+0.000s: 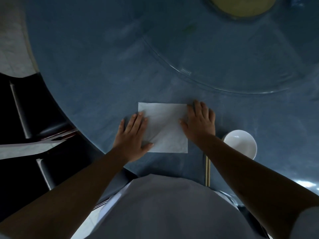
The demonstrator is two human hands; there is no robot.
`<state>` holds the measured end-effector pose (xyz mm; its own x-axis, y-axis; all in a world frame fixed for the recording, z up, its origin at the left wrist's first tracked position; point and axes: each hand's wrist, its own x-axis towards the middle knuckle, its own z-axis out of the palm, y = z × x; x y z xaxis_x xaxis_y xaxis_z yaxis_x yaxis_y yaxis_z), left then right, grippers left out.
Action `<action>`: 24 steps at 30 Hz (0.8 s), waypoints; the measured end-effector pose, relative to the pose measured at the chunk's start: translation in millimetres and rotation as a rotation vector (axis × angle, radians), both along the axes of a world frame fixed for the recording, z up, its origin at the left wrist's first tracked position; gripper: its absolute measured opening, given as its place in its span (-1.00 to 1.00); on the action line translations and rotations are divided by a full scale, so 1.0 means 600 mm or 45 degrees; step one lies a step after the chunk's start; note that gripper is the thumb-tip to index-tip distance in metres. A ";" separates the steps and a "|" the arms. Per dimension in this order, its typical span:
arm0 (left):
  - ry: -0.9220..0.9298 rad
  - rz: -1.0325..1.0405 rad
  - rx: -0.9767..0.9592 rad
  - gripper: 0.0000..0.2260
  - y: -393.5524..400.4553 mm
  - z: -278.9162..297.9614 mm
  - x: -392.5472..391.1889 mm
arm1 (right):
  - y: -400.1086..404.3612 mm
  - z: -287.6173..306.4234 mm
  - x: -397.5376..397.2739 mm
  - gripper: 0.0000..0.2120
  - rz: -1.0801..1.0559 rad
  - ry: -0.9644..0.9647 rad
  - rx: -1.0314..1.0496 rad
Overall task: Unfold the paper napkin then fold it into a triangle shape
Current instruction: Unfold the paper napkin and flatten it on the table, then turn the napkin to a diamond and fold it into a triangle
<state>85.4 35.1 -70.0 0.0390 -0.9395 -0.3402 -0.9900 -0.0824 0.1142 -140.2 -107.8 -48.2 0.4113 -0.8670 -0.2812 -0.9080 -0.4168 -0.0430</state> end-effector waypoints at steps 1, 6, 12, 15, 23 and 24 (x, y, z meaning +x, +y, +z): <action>0.004 0.010 -0.002 -0.17 0.002 0.001 0.002 | -0.002 0.000 0.002 -0.35 0.003 -0.006 -0.004; 0.038 0.150 -0.051 -0.16 0.002 0.014 0.002 | -0.004 -0.001 0.009 -0.31 -0.049 -0.088 0.027; 0.271 0.791 -0.162 -0.41 0.019 0.038 -0.033 | 0.020 -0.001 0.009 -0.23 0.314 -0.126 0.108; 0.644 1.196 -0.145 -0.63 0.039 0.040 -0.047 | 0.031 0.007 0.006 -0.25 0.242 -0.160 0.122; 0.682 1.295 0.137 -0.82 0.050 0.047 -0.042 | 0.094 0.028 -0.015 -0.51 0.609 -0.081 0.231; 0.657 1.255 0.147 -0.77 0.048 0.046 -0.039 | 0.104 0.028 -0.019 -0.53 0.631 -0.068 0.245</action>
